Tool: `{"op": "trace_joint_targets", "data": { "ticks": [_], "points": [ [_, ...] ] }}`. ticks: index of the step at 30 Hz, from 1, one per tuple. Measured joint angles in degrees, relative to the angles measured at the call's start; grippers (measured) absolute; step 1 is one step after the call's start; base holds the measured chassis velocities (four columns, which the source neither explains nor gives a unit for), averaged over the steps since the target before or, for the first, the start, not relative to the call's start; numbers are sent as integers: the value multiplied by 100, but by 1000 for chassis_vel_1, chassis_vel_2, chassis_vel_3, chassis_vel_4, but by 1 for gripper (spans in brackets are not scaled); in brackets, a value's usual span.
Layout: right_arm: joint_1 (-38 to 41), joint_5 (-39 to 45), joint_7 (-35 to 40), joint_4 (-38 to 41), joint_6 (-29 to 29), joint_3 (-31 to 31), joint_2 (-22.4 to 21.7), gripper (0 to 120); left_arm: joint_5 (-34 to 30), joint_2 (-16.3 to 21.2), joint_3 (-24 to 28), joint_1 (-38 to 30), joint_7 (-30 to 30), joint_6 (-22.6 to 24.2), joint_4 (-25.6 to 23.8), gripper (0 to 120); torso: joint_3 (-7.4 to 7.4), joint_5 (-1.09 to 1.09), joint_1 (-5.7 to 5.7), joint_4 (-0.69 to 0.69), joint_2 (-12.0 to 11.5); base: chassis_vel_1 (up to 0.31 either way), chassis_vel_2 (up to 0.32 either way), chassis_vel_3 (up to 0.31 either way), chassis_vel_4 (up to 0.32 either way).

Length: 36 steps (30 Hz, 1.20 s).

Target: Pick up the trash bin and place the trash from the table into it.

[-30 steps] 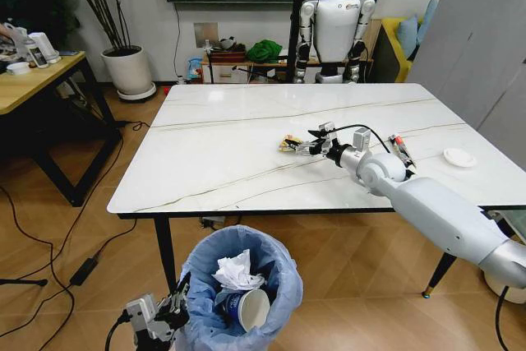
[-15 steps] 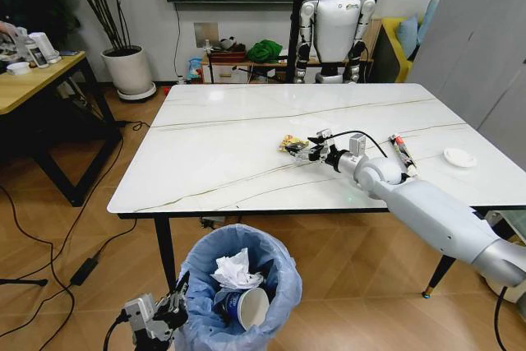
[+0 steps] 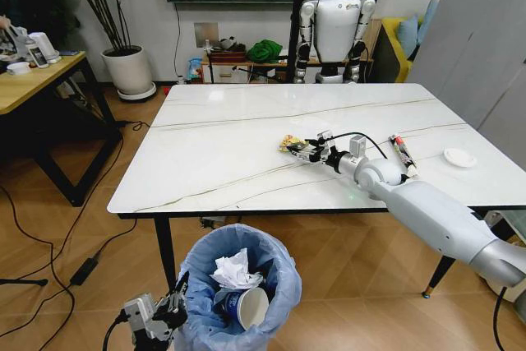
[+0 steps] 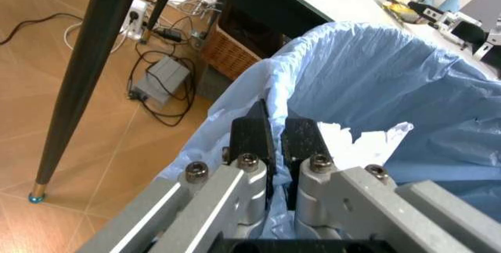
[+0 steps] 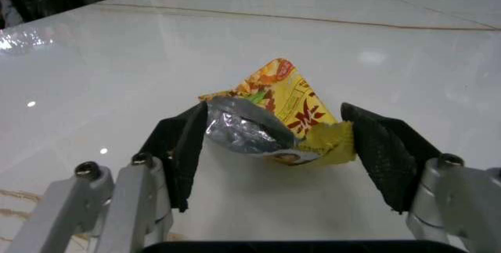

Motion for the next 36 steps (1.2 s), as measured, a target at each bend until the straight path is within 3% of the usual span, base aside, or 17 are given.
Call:
{"op": "trace_joint_targets", "data": {
  "ticks": [2,6,7,16,30,34,36],
  "points": [
    [1,2,-5,-2,0,1,-3,51,0,0,2,-3,0,1,0,0,0,0,0,0,0,0,0,0,0],
    [1,2,-14,-3,1,1,-8,44,-2,0,3,-5,0,2,0,0,0,0,0,0,0,0,0,0,0],
    [1,2,-20,-3,2,1,-14,34,-5,3,3,-5,0,3,0,0,0,0,0,0,0,0,0,0,0],
    [0,0,-46,-6,5,1,-31,3,-18,12,-3,-5,-3,5,-5,0,0,0,0,0,0,0,0,0,0],
    [-217,-37,-81,274,74,153,-191,0,-66,46,16,-29,-24,15,-16,0,0,1,0,1,0,0,0,0,0],
    [-230,-9,-112,549,102,297,-329,0,-74,71,53,-33,-33,18,-16,0,0,0,0,1,0,0,0,0,0],
    [-330,103,-213,1098,189,581,-711,0,-86,140,114,-48,-44,21,-5,0,0,0,0,2,0,0,0,0,0]
  ]
}}
